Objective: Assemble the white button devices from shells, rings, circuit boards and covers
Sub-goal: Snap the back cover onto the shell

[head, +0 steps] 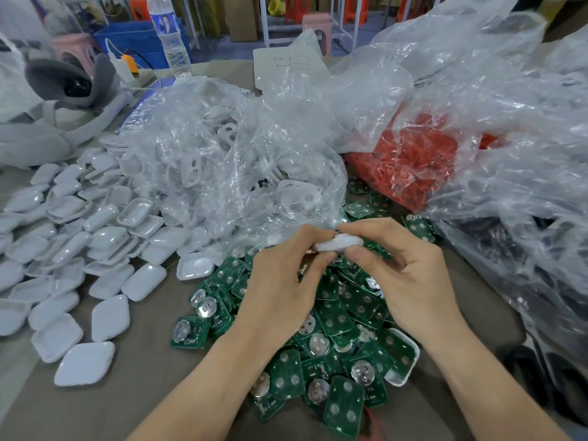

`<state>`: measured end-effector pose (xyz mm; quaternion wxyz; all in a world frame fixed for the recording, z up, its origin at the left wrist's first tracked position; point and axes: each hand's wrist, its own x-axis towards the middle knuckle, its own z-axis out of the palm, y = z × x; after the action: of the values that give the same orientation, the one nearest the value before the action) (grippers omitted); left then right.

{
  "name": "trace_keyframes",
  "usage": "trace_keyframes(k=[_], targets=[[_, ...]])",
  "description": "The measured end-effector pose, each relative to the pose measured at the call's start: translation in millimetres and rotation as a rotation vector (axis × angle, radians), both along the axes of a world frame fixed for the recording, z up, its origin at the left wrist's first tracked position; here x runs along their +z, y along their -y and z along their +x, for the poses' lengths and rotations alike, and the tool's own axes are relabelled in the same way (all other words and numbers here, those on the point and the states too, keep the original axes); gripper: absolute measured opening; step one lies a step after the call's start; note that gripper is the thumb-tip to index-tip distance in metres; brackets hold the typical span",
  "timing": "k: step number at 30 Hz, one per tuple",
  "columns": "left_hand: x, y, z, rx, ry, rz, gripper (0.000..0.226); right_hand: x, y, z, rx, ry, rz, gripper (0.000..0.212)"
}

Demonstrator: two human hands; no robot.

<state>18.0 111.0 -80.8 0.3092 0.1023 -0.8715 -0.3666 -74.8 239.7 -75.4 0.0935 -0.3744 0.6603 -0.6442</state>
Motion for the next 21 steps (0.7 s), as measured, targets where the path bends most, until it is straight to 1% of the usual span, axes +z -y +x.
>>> trace_keyframes(k=[4,7,9,13,14,15,16,17,18,19,20,21], targets=[[-2.4,-2.6,0.4,0.000,-0.003,-0.023,0.010,-1.5,0.5,1.8,-0.070,-0.159,0.032,0.019],[-2.1,-3.5,-0.1,0.014,-0.047,-0.106,0.008,-2.3,0.3,4.3,-0.111,-0.265,0.031,0.018],[-2.7,-3.2,-0.8,0.022,-0.057,-0.149,0.008,-2.5,-0.2,5.0,-0.128,-0.281,0.019,0.017],[1.2,-2.1,-0.7,0.018,-0.083,-0.182,0.015,-0.8,-0.8,4.6,-0.104,-0.217,-0.031,0.018],[2.1,-2.2,0.4,0.025,-0.102,-0.160,0.014,-0.4,-1.1,4.5,-0.095,-0.195,-0.056,0.019],[2.9,-2.4,1.8,0.034,-0.111,-0.087,0.011,-0.4,-1.5,4.2,-0.087,-0.144,-0.080,0.020],[3.7,-2.8,2.6,0.027,-0.107,0.033,0.009,0.5,-1.7,3.9,-0.078,-0.062,-0.097,0.023],[4.1,-2.9,2.6,0.002,-0.095,0.182,0.013,1.5,-1.2,3.1,-0.071,0.024,-0.105,0.026],[3.7,-2.3,2.4,-0.033,-0.078,0.324,0.019,1.9,-0.6,2.1,-0.071,0.073,-0.102,0.026],[3.1,-1.5,2.3,-0.070,-0.060,0.427,0.023,1.6,-0.1,1.6,-0.080,0.086,-0.090,0.025],[2.8,-0.6,1.9,-0.100,-0.040,0.469,0.024,1.3,0.1,1.4,-0.089,0.077,-0.081,0.022],[2.8,-0.5,1.6,-0.121,-0.021,0.464,0.026,1.6,0.0,2.1,-0.095,0.061,-0.083,0.021]])
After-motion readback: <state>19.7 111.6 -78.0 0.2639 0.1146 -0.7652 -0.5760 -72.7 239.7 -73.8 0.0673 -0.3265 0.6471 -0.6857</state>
